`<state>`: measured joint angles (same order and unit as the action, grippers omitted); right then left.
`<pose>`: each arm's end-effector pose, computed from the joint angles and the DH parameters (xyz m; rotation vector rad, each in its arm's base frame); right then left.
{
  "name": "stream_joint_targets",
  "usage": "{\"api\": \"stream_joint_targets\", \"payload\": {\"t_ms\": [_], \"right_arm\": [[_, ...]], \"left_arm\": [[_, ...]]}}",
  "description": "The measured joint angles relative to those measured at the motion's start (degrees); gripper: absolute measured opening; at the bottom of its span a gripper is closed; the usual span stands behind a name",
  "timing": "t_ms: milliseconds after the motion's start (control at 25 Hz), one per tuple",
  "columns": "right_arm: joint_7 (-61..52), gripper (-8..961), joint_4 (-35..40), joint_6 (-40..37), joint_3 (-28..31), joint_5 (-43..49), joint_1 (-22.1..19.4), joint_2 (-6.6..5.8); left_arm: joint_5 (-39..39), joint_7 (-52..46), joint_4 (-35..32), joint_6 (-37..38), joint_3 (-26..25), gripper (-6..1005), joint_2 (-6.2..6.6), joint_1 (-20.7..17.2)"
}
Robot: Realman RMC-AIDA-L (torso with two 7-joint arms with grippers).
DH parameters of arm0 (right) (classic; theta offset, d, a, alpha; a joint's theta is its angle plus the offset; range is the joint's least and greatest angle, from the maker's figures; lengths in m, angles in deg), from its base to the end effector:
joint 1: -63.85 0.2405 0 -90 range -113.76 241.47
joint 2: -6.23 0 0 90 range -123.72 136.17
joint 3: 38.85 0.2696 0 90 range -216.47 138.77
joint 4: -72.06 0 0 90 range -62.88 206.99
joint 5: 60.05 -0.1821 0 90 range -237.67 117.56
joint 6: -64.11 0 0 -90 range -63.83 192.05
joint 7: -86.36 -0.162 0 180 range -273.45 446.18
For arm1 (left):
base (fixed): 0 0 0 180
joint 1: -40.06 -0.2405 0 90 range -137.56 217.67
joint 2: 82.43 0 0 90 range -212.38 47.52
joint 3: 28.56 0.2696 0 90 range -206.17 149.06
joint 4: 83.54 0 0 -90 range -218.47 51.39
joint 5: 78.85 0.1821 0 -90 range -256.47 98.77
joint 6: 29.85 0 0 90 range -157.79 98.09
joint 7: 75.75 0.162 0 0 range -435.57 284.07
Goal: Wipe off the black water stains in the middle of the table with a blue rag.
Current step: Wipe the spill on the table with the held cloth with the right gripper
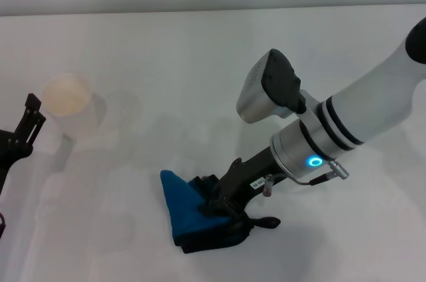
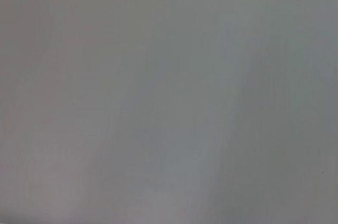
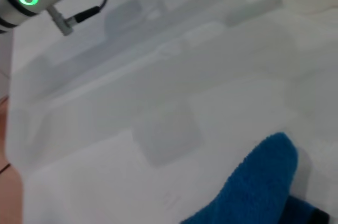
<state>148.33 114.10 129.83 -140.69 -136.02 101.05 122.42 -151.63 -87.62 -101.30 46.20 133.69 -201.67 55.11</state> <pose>0.2174 0.3001 -0.1222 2.9881 -0.8553 0.1042 -0.3181 0.2689 -0.0401 -1.6049 -0.7222 -0.8682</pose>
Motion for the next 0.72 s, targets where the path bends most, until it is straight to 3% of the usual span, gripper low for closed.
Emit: {"api": "stream_joint_targets", "payload": {"t_ms": [720], "right_arm": [[-0.33,76,-1.32,-13.47,2.15,0.21,-0.29,-0.78]], "left_arm": [[0.02,0.00,1.00,0.07,-0.09,876,0.06,0.89]]}}
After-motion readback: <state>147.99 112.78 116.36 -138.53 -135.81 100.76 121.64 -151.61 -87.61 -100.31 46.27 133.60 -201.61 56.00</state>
